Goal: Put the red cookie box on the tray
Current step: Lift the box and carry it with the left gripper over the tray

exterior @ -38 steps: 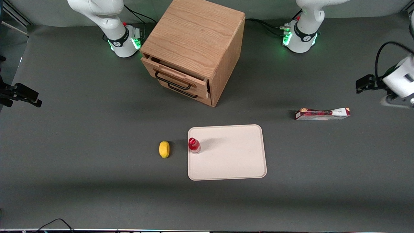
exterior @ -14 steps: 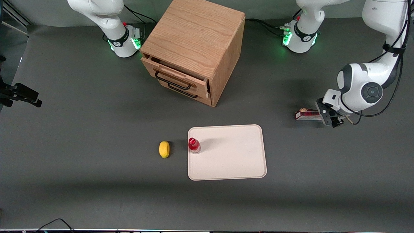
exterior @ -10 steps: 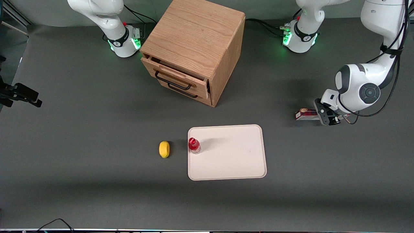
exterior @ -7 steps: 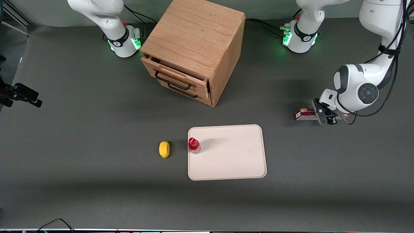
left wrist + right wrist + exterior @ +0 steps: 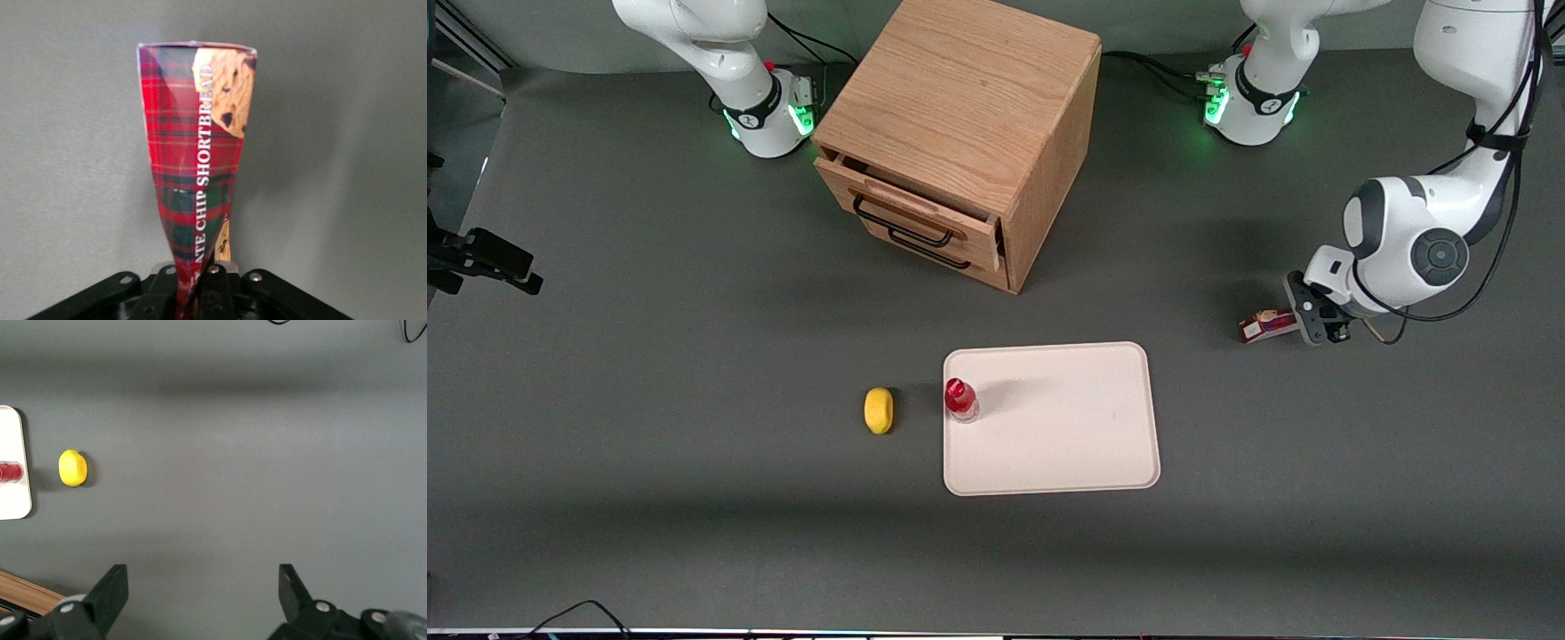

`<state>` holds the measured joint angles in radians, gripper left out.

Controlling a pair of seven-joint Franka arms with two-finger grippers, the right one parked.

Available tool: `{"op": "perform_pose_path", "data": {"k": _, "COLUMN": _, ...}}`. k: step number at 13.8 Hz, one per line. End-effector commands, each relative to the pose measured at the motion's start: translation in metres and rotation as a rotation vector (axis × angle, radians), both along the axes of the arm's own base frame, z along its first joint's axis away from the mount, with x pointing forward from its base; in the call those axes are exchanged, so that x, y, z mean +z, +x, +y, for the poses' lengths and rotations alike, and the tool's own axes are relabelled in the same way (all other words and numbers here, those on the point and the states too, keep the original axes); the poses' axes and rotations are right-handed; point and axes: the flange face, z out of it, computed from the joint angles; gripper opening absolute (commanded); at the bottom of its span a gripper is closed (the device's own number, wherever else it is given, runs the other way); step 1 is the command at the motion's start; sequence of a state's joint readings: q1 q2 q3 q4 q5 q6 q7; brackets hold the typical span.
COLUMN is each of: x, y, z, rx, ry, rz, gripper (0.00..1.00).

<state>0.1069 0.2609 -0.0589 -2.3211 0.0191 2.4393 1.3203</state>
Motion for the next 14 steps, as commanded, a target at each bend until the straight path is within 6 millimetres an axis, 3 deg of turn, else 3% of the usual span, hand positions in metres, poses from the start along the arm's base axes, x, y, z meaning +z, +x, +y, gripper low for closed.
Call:
{"op": "perform_pose_path", "data": {"k": 1, "x": 0.052, "y": 0.031, "z": -0.006, "rx": 0.047, "ry": -0.033, "rz": 0.047, "gripper": 0.0}}
{"op": "perform_pose_path", "data": {"k": 5, "x": 0.12, "y": 0.075, "z": -0.033, "rx": 0.249, "ry": -0.002, "rz": 0.07, "gripper": 0.0}}
{"op": "perform_pose_path", "data": {"k": 11, "x": 0.157, "y": 0.139, "z": -0.117, "rx": 0.607, "ry": -0.056, "rz": 0.012, "gripper": 0.0}}
{"op": "perform_pose_path", "data": {"k": 14, "x": 0.167, "y": 0.155, "z": -0.18, "rx": 0.872, "ry": -0.051, "rz": 0.025, "gripper": 0.0}}
